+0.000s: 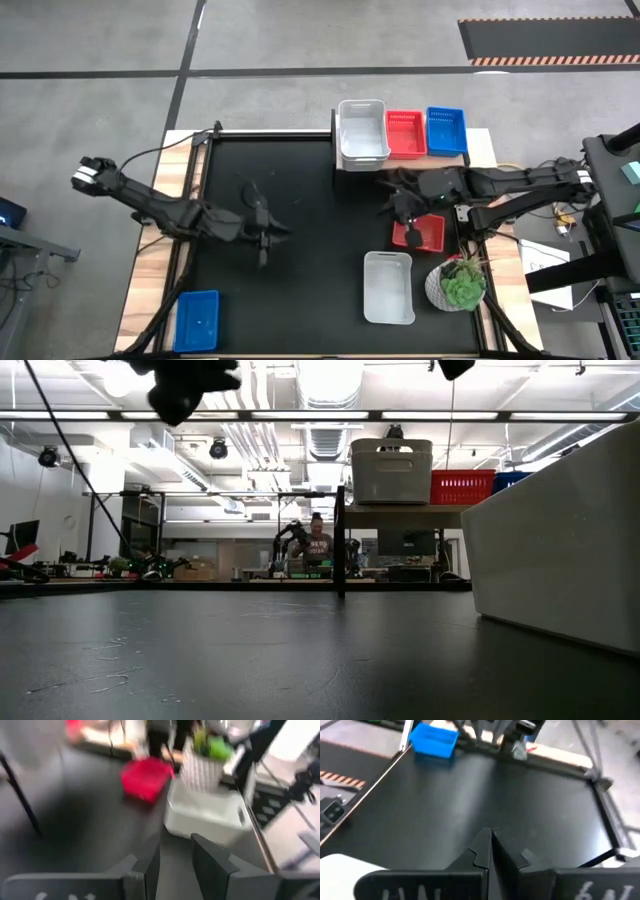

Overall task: Stack baskets on shelf by color
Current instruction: Stack the gray bin on top of the gray bins on the shelf

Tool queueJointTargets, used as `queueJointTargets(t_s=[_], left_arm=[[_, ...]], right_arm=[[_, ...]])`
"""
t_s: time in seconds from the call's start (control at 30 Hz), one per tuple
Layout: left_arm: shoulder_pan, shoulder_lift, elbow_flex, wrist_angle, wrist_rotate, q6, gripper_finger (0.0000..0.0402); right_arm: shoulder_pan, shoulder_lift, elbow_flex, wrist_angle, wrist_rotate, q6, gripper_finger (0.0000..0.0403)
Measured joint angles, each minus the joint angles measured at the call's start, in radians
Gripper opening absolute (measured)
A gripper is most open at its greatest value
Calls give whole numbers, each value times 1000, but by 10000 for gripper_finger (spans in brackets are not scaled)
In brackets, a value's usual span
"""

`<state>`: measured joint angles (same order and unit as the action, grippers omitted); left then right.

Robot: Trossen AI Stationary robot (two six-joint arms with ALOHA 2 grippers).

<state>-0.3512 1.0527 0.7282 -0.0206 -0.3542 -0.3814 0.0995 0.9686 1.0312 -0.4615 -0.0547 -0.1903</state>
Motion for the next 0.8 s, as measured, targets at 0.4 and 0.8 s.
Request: queueJointTargets(t_s=[0.4, 0.8], left_arm=[[-122, 207, 174, -227, 177, -424, 92], [-171, 378, 258, -233, 267, -492, 92]], right_arm=[[102, 156, 131, -311, 3, 150, 9], [220, 242, 156, -368, 3, 173, 9]])
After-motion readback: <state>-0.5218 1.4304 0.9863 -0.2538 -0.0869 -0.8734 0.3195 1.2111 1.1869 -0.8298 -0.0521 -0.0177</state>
